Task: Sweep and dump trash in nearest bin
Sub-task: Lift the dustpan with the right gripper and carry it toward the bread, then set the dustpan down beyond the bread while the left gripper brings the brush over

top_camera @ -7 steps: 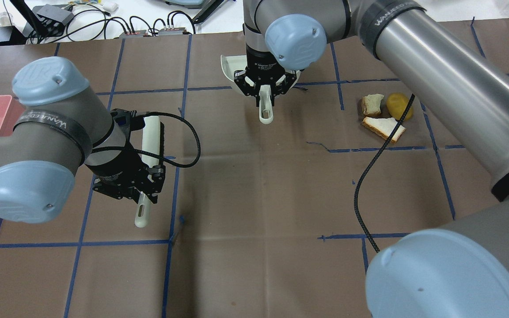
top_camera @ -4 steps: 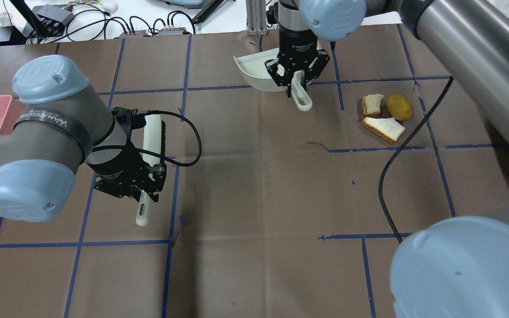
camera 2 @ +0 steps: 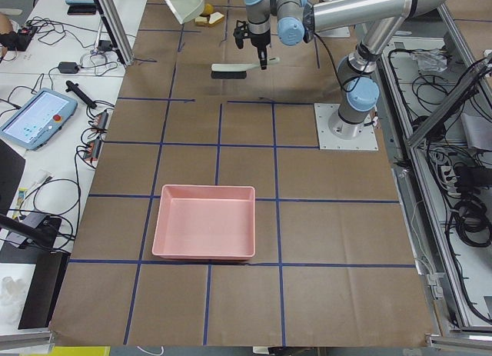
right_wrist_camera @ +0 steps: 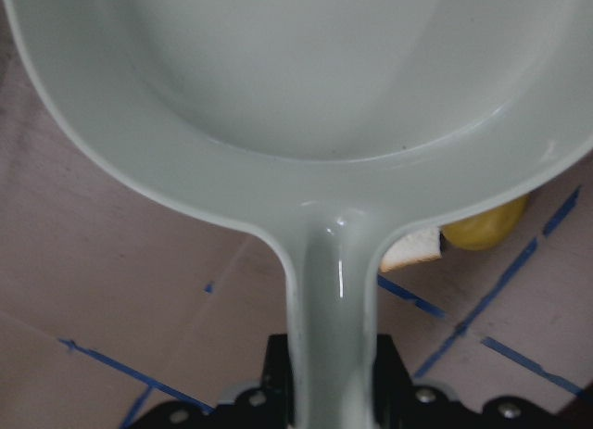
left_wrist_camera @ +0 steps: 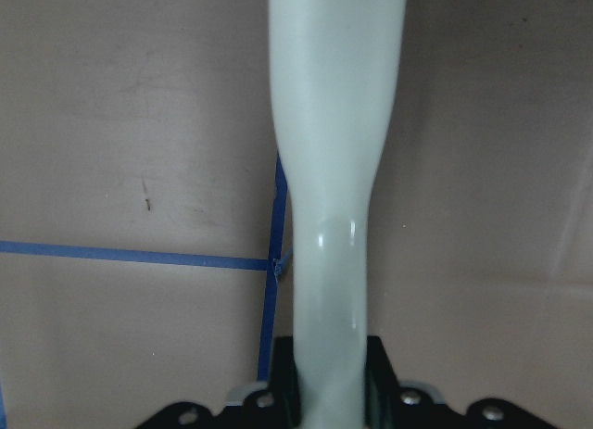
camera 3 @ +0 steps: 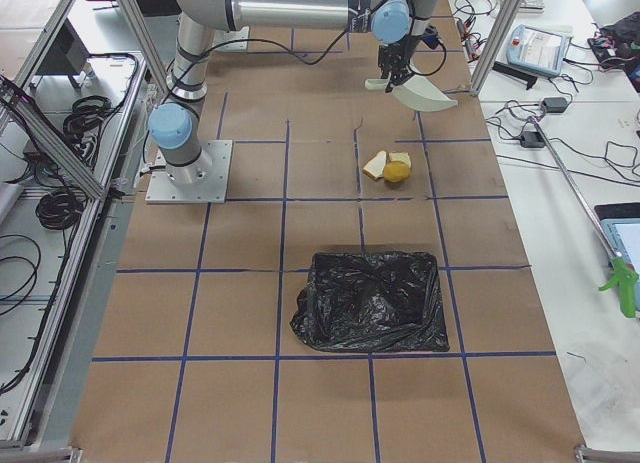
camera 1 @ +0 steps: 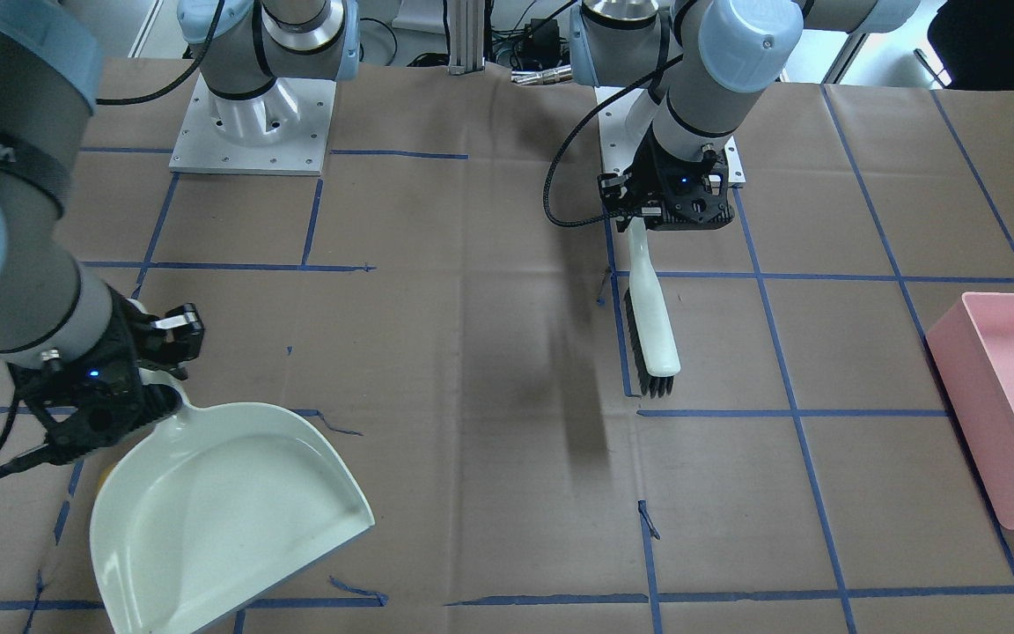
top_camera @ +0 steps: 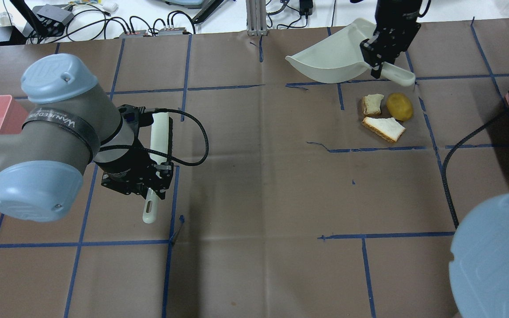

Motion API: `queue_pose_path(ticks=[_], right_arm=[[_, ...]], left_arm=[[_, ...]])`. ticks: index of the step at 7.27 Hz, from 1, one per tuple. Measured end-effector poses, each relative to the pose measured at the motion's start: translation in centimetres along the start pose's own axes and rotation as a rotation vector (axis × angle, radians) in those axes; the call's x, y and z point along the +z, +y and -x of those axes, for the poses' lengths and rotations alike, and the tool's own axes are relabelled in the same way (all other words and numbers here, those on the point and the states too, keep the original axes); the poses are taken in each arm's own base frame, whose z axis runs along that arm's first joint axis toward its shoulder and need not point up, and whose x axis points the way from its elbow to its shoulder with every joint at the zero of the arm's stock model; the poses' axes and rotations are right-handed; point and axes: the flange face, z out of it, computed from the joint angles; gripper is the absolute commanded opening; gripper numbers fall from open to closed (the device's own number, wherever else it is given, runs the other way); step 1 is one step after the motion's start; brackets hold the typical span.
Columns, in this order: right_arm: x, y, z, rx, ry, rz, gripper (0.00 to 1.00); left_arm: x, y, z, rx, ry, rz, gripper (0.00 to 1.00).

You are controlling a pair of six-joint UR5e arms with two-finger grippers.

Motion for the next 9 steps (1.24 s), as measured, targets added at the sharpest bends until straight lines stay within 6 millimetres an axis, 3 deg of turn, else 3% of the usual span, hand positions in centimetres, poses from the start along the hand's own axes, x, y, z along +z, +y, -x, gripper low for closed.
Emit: queue_pose_path(ticks=[3, 5, 7, 9], right_arm=[[0.4, 8.1, -12.8, -0.231, 0.006, 0.019, 0.0], [0.9, 14.0, -19.8, -0.394, 0.035, 0.048, 0.0], [1.2, 18.7, -25.1, -0.559, 0.098, 0.101, 0.0], [2.8, 19.8, -28.5, -0.691, 0.147, 0.147, 0.0]], left_arm=[[0.2, 0.4, -2.4, 0.046, 0.025, -0.021, 0.16], [0.1, -0.3, -5.6, 0.11, 0.021, -0.032, 0.16], [-0.7, -1.8, -9.7, 0.184, 0.01, -0.039, 0.17], [-0.6, -2.4, -13.3, 0.223, -0.005, -0.037, 0.16]])
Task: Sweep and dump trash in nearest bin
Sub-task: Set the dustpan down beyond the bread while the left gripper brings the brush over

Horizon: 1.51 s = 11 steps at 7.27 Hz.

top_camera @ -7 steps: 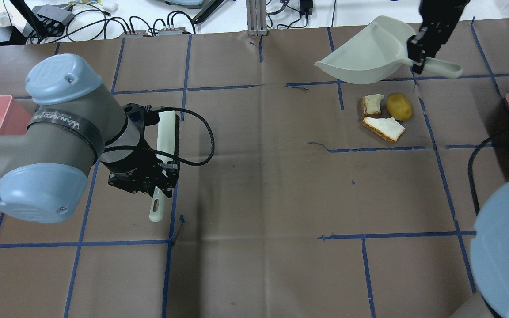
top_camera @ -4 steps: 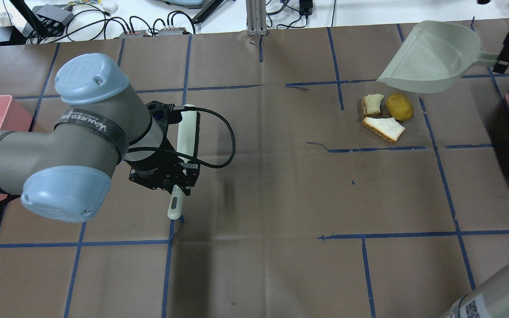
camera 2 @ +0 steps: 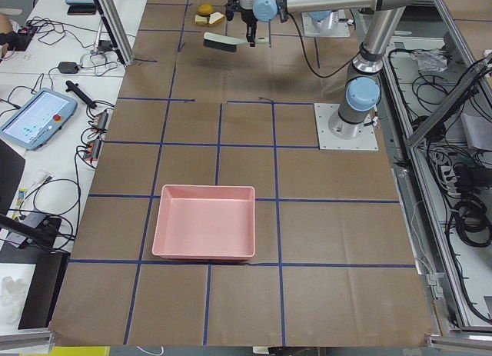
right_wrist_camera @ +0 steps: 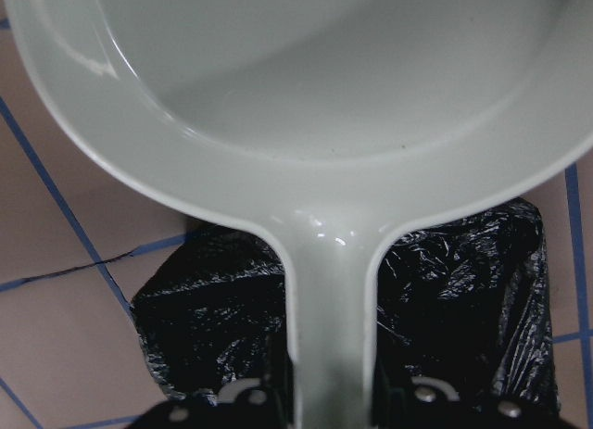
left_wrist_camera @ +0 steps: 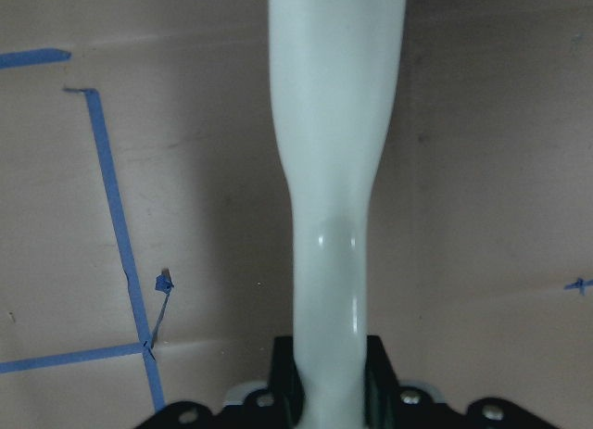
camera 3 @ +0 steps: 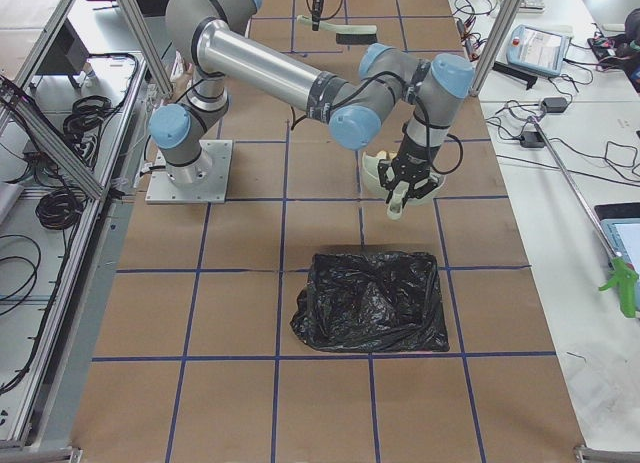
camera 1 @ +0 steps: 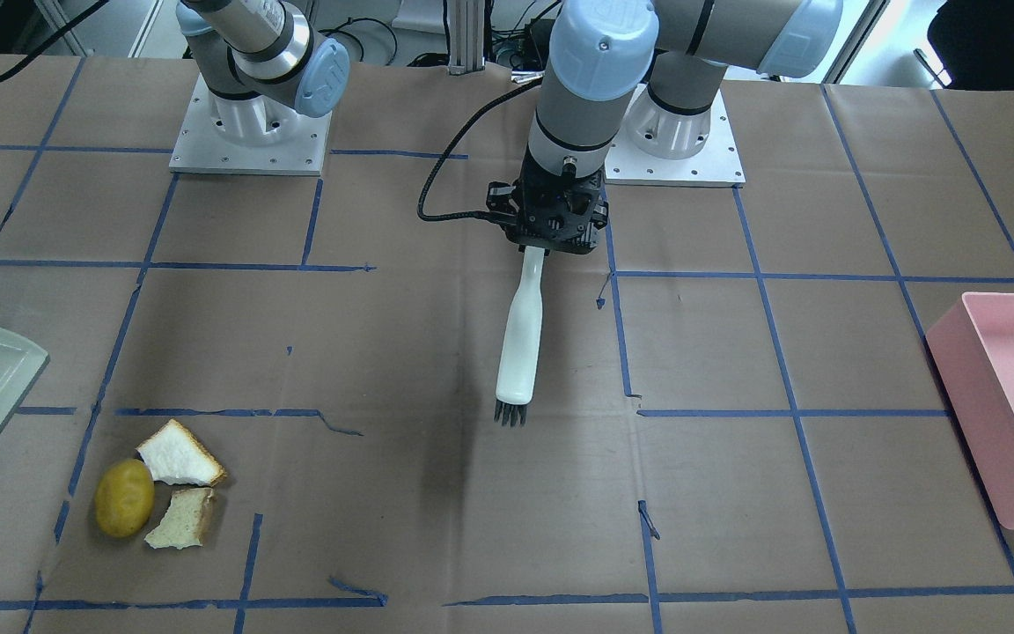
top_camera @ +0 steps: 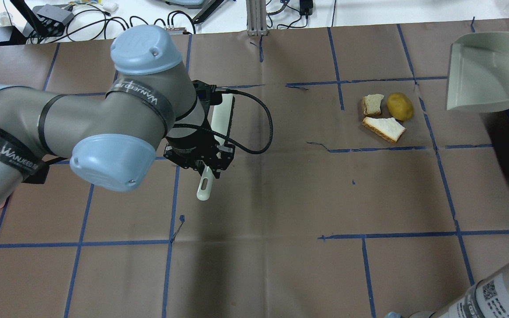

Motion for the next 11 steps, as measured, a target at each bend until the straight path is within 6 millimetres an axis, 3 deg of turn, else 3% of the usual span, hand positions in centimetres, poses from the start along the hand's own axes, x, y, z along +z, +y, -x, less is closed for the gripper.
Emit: queue_pose_path(ticks=[2, 4, 6, 9, 11], right_arm=[[4.0, -0.3, -2.6, -0.059, 0.005, 0.017, 0.0], [7.3, -1.5, -3.7, -0.089, -0.017, 0.007, 0.0], [9.6, -2.8, -3.1, -0.09, 0.011, 0.014, 0.0], [11.1, -4.6, -1.2, -0.111, 0.065, 0.026, 0.0], [12.5, -5.5, -0.3, -0.14, 0.09, 0.022, 0.0]], left_arm=[[0.6, -0.4, -1.3, 0.006, -0.005, 0.009, 0.15], [0.9, -1.1, -3.5, 0.046, -0.03, 0.01, 0.15], [1.8, -4.3, -8.9, 0.136, -0.113, 0.016, 0.15], [3.2, -10.1, -17.4, 0.204, -0.206, 0.061, 0.15], [5.6, -14.0, -23.2, 0.178, -0.228, 0.048, 0.15]])
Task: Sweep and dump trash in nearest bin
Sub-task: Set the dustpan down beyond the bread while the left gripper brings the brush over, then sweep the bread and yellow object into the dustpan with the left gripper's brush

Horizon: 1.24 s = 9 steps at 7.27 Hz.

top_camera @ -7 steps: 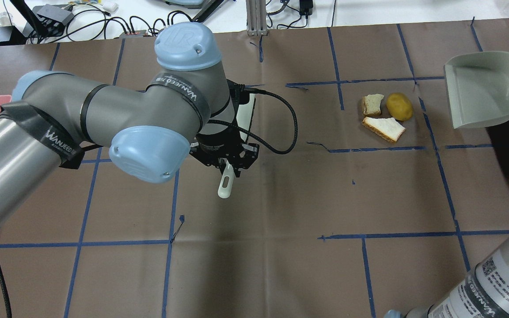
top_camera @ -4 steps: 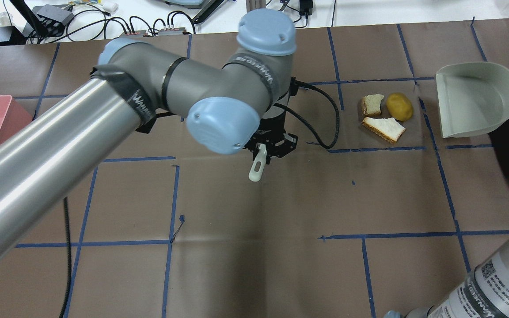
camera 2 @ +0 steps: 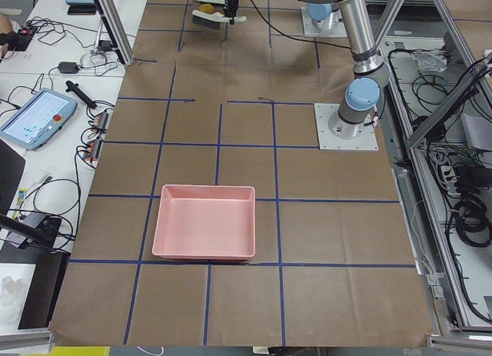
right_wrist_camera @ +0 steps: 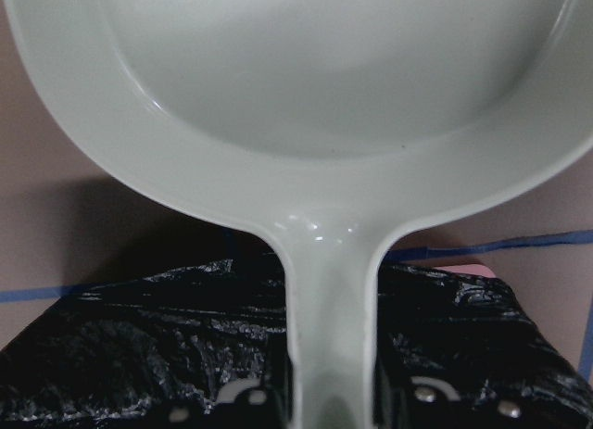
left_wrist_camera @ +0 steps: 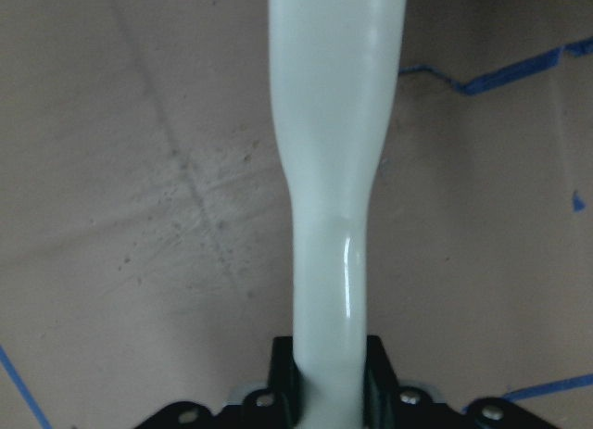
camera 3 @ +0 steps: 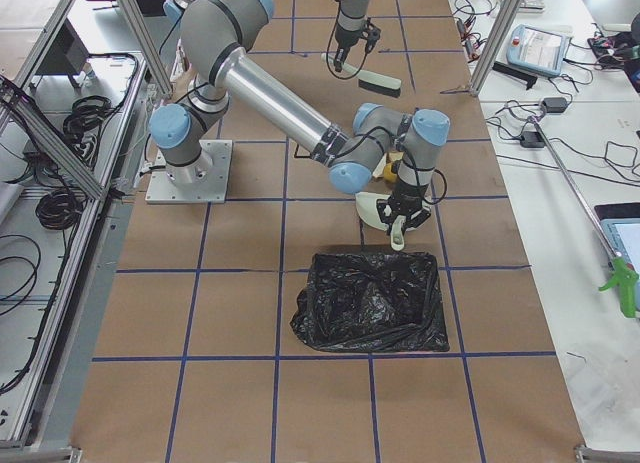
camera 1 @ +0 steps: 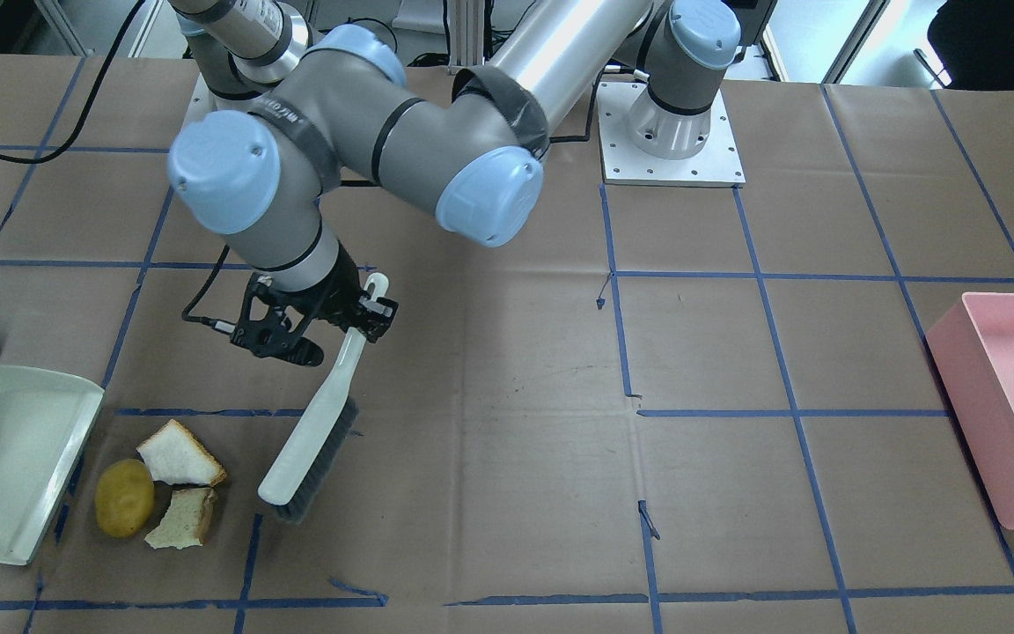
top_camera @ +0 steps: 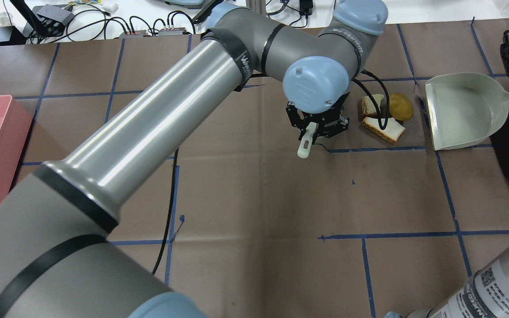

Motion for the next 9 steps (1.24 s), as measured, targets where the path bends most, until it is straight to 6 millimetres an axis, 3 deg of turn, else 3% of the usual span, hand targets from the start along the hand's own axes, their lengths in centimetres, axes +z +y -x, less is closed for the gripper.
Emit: queue_pose_path(ticks=[3, 5, 9], right_arm=[[0.4, -0.8, 0.3, -0.061, 0.026, -0.038, 0.0], [0.8, -1.0, 0.1, -0.09, 0.028, -0.047, 0.0], [1.5, -1.2, -0.5, -0.094, 0.045, -0.044, 0.0]], left_arm=[[1.8, -4.4, -6.4, -0.058, -0.016, 0.005, 0.15], [3.9, -6.1, -9.4, -0.11, -0.018, 0.001, 0.15], [7.0, -7.8, -11.2, -0.15, -0.032, 0.028, 0.15]])
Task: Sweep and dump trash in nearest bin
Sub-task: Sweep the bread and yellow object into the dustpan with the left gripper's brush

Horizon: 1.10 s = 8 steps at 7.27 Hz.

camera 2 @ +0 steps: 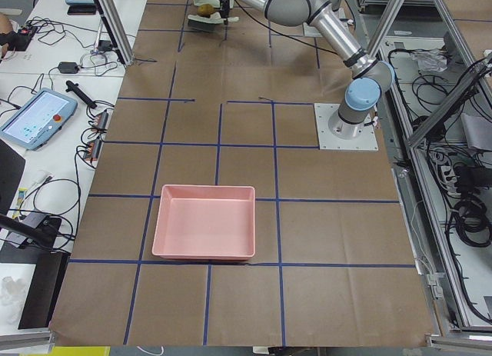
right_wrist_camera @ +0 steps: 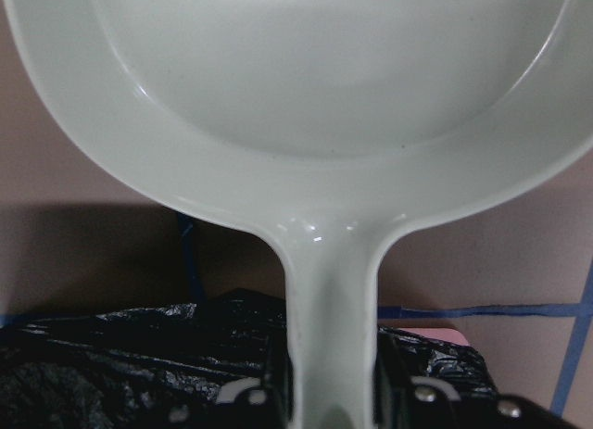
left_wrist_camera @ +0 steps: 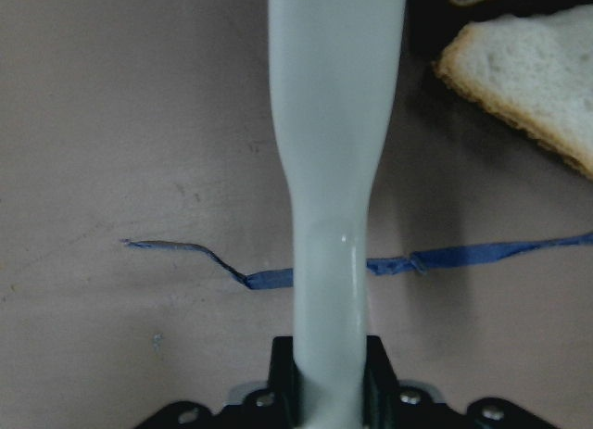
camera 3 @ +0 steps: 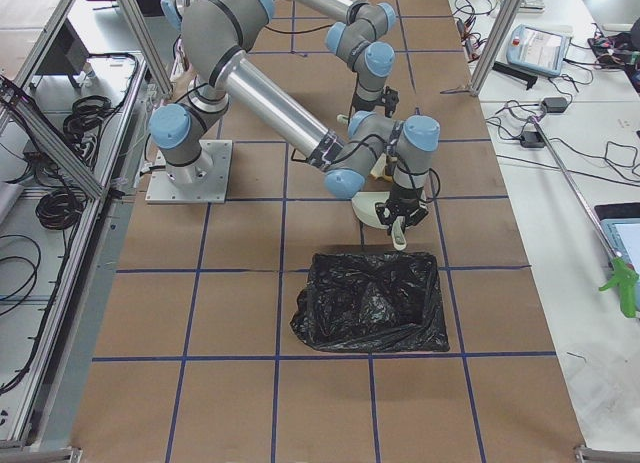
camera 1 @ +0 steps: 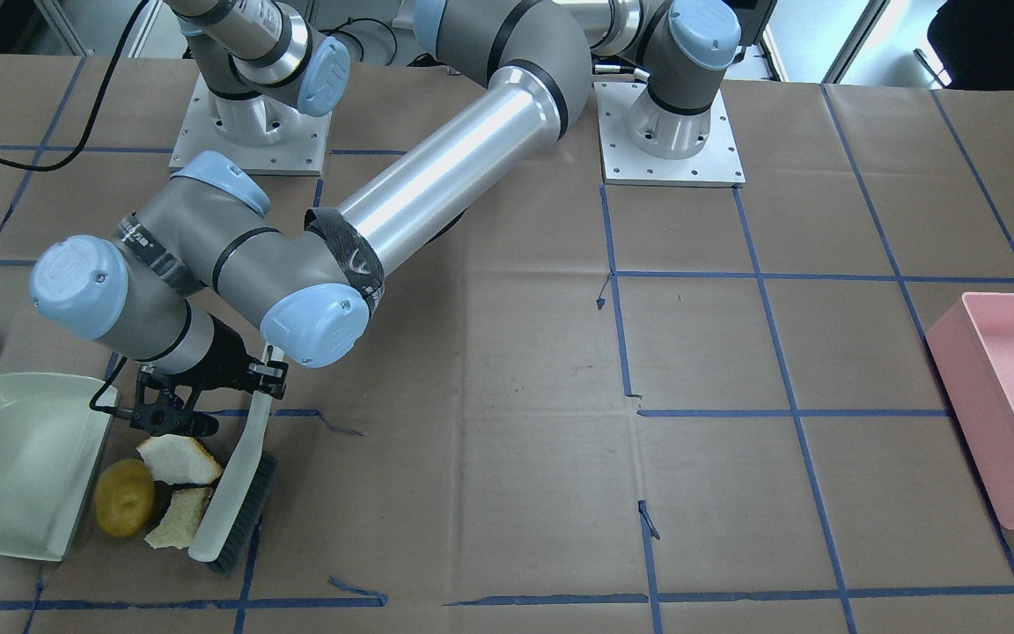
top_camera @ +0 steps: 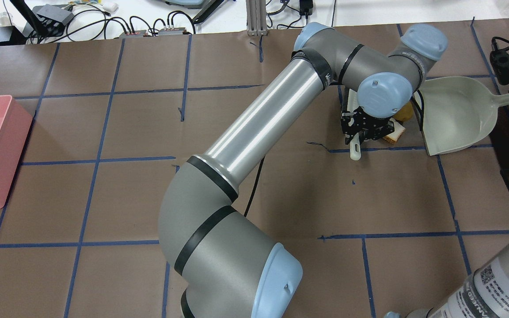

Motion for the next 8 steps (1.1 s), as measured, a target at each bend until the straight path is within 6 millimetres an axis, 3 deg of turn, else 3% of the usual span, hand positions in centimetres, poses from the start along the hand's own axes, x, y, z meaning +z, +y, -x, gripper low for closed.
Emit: queue_pose_path(ticks=[3, 8], right_arm=[[0.3, -1.7, -0.6, -0.013, 0.006, -0.021, 0.0], [1.2, -2.5, -1.0, -0.024, -0.003, -0.03, 0.0]], left_arm=[[0.7, 0.0, -1.0, -0.031, 0.017, 0.021, 0.11], [-0.6, 0.7, -5.7, -0.042, 0.312, 0.072, 0.07]])
